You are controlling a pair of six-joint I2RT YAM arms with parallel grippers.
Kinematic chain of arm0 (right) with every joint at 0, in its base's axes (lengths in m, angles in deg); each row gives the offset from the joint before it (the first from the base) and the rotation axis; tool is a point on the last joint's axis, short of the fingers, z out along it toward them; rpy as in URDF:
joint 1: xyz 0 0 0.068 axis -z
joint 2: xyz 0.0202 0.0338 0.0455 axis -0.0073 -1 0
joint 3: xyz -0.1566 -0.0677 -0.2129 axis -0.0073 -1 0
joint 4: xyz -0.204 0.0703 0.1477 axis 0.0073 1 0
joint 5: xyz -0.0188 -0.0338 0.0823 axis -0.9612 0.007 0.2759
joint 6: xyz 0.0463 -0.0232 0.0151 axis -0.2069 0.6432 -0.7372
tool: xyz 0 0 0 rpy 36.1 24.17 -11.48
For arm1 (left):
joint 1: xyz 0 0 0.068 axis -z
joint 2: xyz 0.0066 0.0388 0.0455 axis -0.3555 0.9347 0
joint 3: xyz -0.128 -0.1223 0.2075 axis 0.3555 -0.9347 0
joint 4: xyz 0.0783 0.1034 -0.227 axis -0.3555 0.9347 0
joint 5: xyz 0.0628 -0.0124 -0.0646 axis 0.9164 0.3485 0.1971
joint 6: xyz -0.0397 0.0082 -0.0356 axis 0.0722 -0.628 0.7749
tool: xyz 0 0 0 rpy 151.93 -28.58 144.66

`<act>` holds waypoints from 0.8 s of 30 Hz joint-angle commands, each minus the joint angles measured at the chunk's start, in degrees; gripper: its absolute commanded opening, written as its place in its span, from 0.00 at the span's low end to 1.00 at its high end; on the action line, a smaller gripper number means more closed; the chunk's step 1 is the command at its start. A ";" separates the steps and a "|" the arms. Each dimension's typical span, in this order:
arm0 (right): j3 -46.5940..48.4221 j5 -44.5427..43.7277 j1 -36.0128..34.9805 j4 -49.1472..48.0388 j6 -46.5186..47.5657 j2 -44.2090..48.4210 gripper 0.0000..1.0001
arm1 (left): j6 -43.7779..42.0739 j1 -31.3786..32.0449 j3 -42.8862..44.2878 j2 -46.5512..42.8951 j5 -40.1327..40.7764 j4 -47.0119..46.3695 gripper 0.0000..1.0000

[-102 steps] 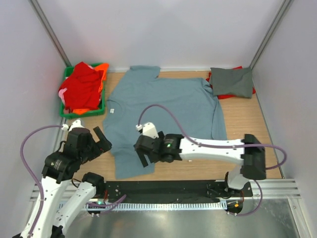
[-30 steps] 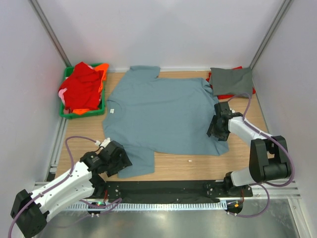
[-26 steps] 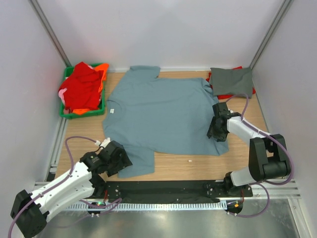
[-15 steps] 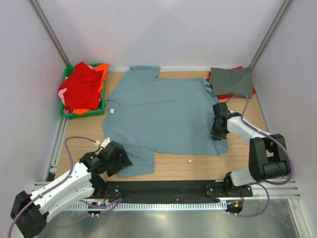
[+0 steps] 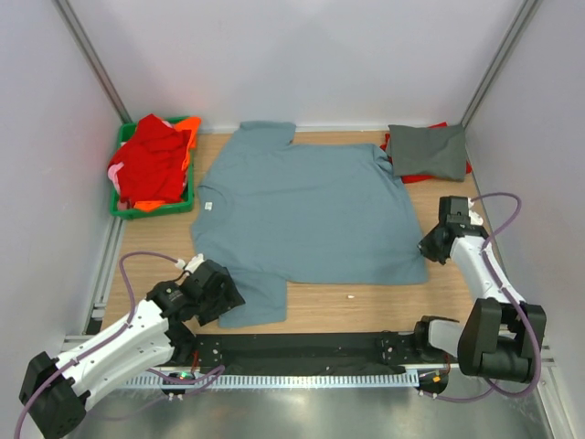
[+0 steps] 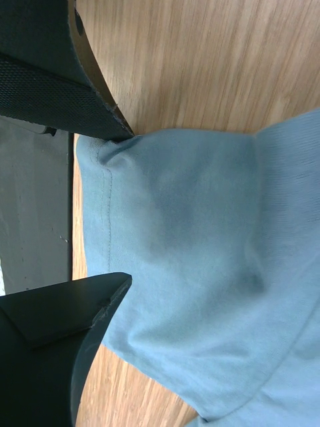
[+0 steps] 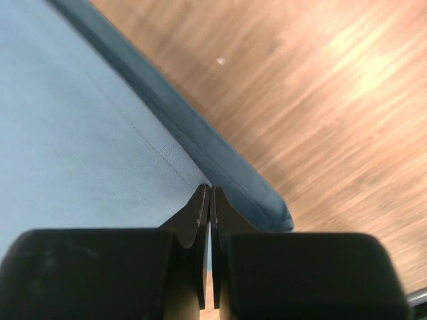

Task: Fold and stack the t-shirts
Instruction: Flatten the tshirt out

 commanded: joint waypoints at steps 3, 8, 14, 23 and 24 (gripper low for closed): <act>-3.48 7.47 3.89 -0.23 -3.98 -0.76 0.33 | -0.54 0.19 -2.78 0.47 -0.69 -2.21 0.81; -4.36 5.55 3.89 0.46 -5.47 2.48 1.00 | -0.19 0.36 -3.04 0.64 -1.13 -2.21 0.81; -2.26 5.45 3.98 2.57 -4.33 9.07 1.00 | 1.65 2.12 -2.34 3.19 1.58 0.16 0.78; 0.82 13.18 3.89 1.96 -1.17 12.68 1.00 | 9.38 8.44 2.32 7.41 4.58 7.63 0.65; 0.82 13.89 3.89 2.05 -1.08 13.03 1.00 | 10.43 9.32 2.06 7.24 4.67 7.72 0.62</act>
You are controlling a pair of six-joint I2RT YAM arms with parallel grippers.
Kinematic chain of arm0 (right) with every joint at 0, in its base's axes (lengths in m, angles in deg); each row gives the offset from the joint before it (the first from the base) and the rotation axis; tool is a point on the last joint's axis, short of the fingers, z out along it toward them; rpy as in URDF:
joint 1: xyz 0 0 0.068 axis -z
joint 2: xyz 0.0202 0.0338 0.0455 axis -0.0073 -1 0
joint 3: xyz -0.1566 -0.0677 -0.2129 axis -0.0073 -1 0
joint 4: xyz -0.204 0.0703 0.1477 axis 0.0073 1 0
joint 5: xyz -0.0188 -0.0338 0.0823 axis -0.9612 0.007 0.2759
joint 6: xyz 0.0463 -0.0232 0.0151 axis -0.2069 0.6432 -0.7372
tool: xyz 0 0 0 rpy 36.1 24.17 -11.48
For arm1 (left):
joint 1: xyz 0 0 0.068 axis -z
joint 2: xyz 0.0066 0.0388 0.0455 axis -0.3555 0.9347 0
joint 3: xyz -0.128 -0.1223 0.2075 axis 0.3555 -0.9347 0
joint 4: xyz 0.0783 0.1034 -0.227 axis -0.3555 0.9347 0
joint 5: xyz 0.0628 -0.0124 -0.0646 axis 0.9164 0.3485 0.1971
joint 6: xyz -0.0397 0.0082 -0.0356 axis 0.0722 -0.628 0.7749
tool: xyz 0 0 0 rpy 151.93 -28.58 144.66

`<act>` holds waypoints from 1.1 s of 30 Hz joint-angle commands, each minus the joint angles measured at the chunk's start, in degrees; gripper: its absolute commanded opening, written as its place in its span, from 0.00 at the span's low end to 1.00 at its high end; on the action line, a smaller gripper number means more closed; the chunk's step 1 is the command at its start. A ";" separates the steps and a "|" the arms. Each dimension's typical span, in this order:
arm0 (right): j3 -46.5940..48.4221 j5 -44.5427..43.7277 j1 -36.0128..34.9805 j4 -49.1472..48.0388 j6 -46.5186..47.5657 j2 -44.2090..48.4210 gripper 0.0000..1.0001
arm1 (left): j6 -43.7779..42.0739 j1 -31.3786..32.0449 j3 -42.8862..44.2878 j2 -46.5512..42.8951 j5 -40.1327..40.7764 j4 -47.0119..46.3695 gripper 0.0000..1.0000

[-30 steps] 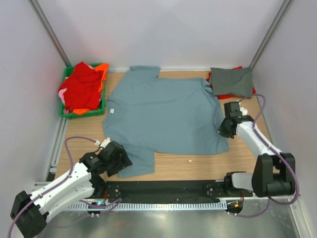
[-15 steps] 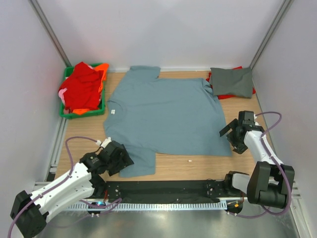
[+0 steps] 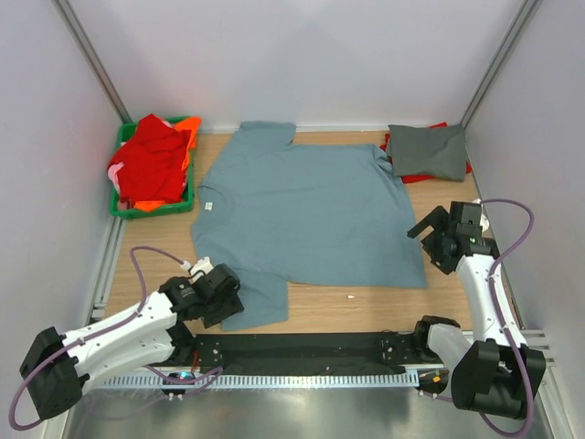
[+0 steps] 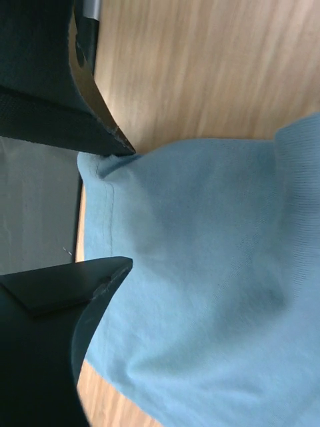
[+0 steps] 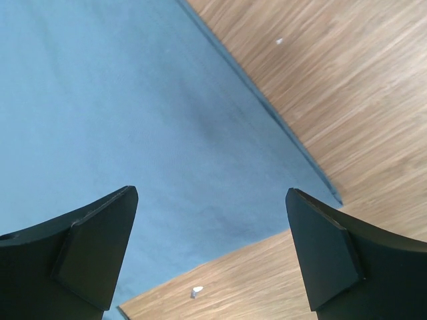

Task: Fold and stack the t-shirts
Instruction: Flatten the tshirt out, then fold the tshirt

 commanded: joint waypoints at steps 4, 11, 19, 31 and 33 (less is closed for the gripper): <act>0.64 5.77 0.07 -0.20 1.08 3.67 1.00 | 8.23 5.39 -1.60 1.79 1.70 4.35 0.17; -6.83 2.97 -2.90 1.55 -2.61 4.82 1.00 | 6.22 6.09 1.90 3.82 2.67 2.15 0.00; -9.38 -9.96 -17.07 5.24 -11.04 3.84 1.00 | 2.44 6.00 2.18 4.43 3.72 -3.12 0.00; -14.73 -15.23 -16.19 1.30 -15.97 0.50 0.87 | -0.73 6.00 0.51 0.06 2.14 -3.30 0.00; -15.09 -16.28 -15.40 0.77 -15.71 1.30 0.83 | -0.64 6.00 0.51 -1.36 2.58 -1.98 0.00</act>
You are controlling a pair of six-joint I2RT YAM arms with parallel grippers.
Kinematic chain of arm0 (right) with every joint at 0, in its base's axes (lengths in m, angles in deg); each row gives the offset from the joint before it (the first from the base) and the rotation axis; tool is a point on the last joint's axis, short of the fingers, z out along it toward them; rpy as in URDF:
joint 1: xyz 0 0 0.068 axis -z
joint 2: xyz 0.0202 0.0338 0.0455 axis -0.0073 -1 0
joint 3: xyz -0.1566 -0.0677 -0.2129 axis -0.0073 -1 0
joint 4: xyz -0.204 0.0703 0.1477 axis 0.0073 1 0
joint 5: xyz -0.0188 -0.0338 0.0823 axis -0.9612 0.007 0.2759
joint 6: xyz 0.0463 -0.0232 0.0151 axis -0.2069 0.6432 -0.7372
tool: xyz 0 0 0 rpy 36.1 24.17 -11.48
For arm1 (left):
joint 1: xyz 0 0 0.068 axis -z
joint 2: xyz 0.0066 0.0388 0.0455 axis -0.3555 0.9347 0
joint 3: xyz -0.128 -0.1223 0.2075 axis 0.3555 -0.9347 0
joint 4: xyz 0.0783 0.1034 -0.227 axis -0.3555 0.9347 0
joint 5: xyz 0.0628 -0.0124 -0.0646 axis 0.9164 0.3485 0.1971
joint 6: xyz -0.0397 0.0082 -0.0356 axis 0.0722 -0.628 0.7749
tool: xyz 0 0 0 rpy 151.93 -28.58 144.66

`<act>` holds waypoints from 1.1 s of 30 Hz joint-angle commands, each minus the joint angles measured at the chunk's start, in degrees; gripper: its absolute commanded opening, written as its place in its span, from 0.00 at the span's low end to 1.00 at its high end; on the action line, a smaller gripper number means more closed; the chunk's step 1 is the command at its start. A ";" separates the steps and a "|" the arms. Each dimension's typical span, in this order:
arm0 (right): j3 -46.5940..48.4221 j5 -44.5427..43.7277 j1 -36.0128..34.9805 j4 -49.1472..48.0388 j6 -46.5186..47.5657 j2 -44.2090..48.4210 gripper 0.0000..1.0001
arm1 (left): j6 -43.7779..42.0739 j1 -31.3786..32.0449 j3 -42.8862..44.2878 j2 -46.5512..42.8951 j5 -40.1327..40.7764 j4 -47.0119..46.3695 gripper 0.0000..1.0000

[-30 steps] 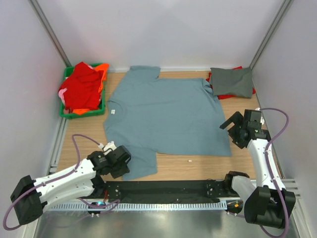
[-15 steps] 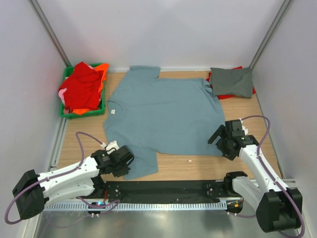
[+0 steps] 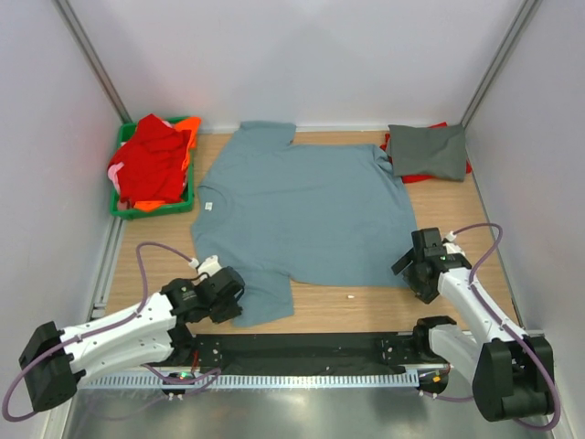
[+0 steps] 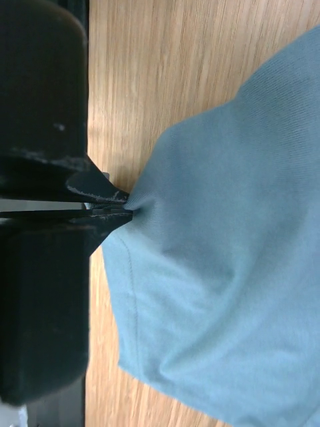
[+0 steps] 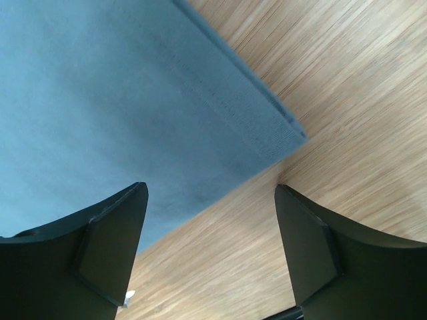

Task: Fold and stack the t-shirts
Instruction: Fold the tshirt

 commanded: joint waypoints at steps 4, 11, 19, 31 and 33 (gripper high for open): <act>-0.90 -6.68 1.28 -1.31 -1.76 0.68 0.76 | -0.69 0.06 0.29 -4.43 1.90 3.49 0.00; -3.01 -3.79 1.45 -5.79 -2.38 0.51 0.48 | -0.16 0.06 1.96 -5.49 2.52 6.48 0.00; -3.63 0.34 1.37 -7.64 0.16 2.53 0.01 | 0.89 0.06 3.90 -8.65 2.97 11.05 0.00; 5.85 12.83 1.37 4.13 2.36 12.72 0.01 | 1.59 0.06 15.57 -16.29 1.29 28.27 0.00; 6.91 13.09 1.45 7.81 3.24 14.74 0.01 | 2.30 0.06 17.59 -18.92 1.90 32.31 0.00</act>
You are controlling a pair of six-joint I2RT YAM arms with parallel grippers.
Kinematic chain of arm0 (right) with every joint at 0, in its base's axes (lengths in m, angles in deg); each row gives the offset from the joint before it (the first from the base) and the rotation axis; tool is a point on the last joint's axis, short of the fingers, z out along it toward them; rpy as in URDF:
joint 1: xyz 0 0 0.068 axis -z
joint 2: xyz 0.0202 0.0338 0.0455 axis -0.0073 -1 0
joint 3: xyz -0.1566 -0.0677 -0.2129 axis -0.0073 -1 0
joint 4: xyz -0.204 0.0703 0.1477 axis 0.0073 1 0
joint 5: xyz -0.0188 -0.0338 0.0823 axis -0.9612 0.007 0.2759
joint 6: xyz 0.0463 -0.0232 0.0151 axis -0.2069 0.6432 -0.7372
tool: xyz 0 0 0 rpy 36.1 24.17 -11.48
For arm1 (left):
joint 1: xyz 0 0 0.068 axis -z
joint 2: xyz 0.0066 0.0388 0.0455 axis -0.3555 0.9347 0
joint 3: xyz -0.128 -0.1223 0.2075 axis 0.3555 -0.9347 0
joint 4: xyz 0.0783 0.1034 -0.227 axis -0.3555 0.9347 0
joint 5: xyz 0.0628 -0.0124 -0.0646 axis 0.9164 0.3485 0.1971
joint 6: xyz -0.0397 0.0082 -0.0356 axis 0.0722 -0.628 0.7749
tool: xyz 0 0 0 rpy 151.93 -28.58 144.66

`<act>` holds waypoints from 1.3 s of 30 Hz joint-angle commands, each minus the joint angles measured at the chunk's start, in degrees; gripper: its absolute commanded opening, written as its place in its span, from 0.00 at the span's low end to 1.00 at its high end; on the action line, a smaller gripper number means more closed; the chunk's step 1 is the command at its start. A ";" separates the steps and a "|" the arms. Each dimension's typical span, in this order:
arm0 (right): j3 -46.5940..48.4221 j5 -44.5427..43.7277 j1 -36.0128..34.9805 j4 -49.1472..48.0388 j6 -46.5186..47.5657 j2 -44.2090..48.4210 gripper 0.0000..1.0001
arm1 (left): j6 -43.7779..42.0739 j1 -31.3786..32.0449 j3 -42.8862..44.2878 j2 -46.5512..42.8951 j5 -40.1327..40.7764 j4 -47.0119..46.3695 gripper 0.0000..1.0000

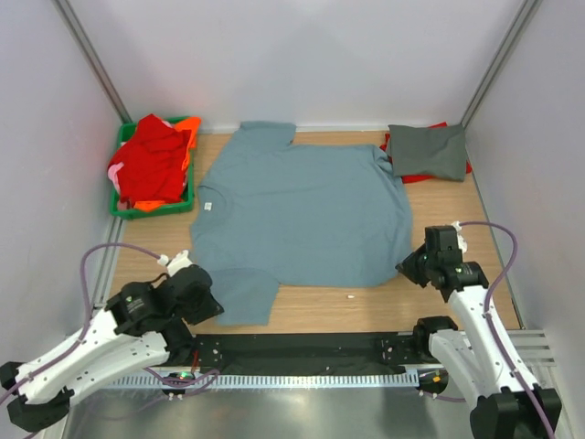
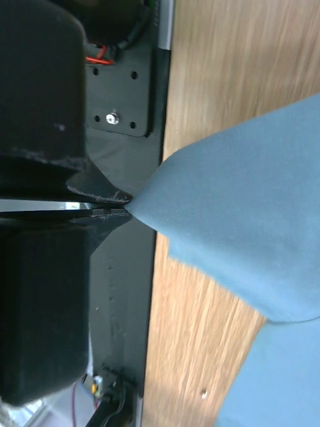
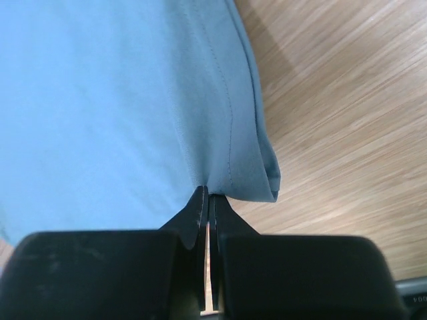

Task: Fold and stack the t-shirts
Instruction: Fold the tshirt

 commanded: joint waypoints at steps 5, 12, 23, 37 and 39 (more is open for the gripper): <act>6.23 1.29 0.14 13.30 1.89 9.09 0.01 | 3.16 0.06 5.88 -6.30 0.86 13.90 0.00; 11.93 -2.67 0.14 21.91 1.98 14.37 0.01 | 3.34 0.06 9.12 -7.88 -1.52 15.48 0.00; 20.73 -4.08 0.05 32.11 3.82 20.00 0.01 | 0.97 0.06 24.85 -4.11 -0.29 22.25 0.00; 26.99 -4.62 0.05 34.15 6.81 16.75 0.04 | -6.40 0.06 34.63 3.80 2.34 23.40 0.01; 23.12 -1.98 -0.03 30.64 6.99 15.69 0.04 | -8.17 0.06 32.70 6.25 1.38 20.34 0.02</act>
